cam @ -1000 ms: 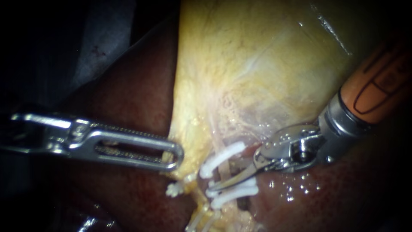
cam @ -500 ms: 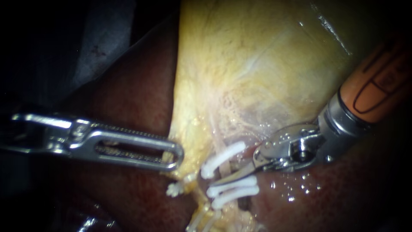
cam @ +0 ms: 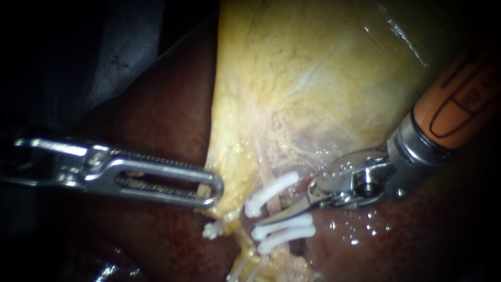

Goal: Go to the cutting position right tube

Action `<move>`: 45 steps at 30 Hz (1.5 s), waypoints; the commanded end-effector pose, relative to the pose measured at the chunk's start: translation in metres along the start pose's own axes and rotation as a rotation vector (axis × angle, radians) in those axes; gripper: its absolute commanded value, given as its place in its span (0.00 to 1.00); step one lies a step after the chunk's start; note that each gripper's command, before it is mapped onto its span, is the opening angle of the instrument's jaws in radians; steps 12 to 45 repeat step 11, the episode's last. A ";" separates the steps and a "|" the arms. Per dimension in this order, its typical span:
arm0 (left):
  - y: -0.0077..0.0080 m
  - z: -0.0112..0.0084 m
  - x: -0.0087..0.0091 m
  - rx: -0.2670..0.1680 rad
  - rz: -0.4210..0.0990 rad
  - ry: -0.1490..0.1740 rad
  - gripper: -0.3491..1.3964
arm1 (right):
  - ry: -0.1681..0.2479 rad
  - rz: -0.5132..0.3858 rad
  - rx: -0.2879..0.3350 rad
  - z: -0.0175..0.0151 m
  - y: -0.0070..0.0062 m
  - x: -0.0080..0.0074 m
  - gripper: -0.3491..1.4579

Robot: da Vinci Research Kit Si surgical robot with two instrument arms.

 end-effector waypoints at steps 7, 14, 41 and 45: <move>0.0000 0.0000 0.0000 0.000 0.000 0.000 0.00 | -0.001 -0.001 0.001 0.0000 0.0000 0.0000 0.30; 0.0000 0.0001 0.0000 0.000 0.000 0.000 0.00 | -0.001 -0.001 0.001 0.0000 0.0000 0.0000 0.30; 0.0000 0.0001 0.0000 0.000 0.000 0.000 0.00 | -0.001 -0.001 0.001 0.0000 0.0000 0.0000 0.30; 0.0000 0.0001 0.0000 0.000 0.000 0.000 0.00 | -0.001 -0.001 0.001 0.0000 0.0000 0.0000 0.30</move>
